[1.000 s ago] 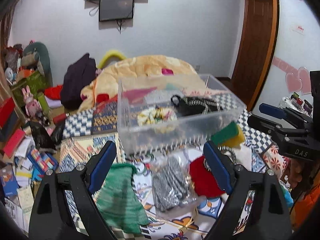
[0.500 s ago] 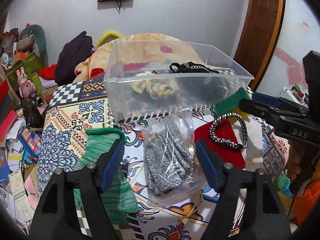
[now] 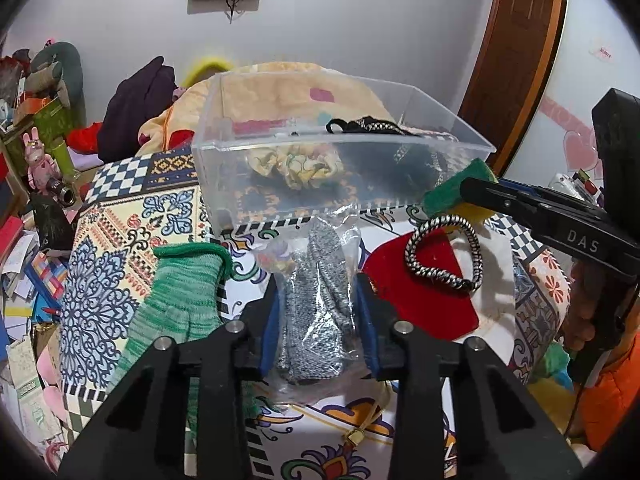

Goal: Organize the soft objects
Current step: 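Grasp the clear bag of grey fabric with left tool while right tool grasps yellow sponge, then lower grey fabric bag and yellow sponge into the clear box and release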

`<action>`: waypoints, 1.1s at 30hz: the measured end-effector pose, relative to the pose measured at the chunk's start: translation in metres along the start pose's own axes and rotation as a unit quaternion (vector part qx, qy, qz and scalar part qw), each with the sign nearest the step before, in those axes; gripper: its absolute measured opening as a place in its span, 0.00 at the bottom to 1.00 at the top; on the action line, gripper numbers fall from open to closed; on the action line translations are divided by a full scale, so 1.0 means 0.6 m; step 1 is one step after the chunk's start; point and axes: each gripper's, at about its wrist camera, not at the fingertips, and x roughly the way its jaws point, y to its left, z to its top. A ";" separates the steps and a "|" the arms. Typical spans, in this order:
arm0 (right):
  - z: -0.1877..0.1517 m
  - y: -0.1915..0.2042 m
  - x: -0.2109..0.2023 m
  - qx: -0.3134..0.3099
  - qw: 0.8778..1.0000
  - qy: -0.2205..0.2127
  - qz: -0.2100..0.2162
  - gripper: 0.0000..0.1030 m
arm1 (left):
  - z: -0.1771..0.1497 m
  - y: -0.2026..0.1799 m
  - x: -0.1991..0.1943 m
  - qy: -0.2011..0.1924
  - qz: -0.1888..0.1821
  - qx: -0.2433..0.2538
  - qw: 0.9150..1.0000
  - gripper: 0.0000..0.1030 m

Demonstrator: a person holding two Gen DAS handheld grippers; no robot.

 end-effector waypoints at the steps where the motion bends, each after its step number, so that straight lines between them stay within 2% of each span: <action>1: 0.001 0.000 -0.005 -0.001 1.000 -0.004 -0.001 0.34 | 0.002 0.000 -0.004 -0.003 0.000 -0.001 1.000 0.31; 11: 0.027 0.009 -0.055 -0.019 0.999 -0.048 -0.002 0.34 | 0.049 0.009 -0.068 -0.065 0.005 0.000 0.998 0.30; 22: 0.076 0.033 -0.073 -0.046 0.994 -0.097 0.007 0.34 | 0.127 0.016 -0.115 -0.139 0.012 -0.003 0.990 0.30; 27: 0.096 0.040 -0.054 -0.051 0.993 -0.107 0.009 0.34 | 0.154 0.017 -0.105 -0.151 0.018 -0.007 0.988 0.30; 33: 0.110 0.043 -0.024 -0.045 0.994 -0.100 0.013 0.34 | 0.180 0.027 -0.066 -0.142 0.030 -0.016 0.989 0.30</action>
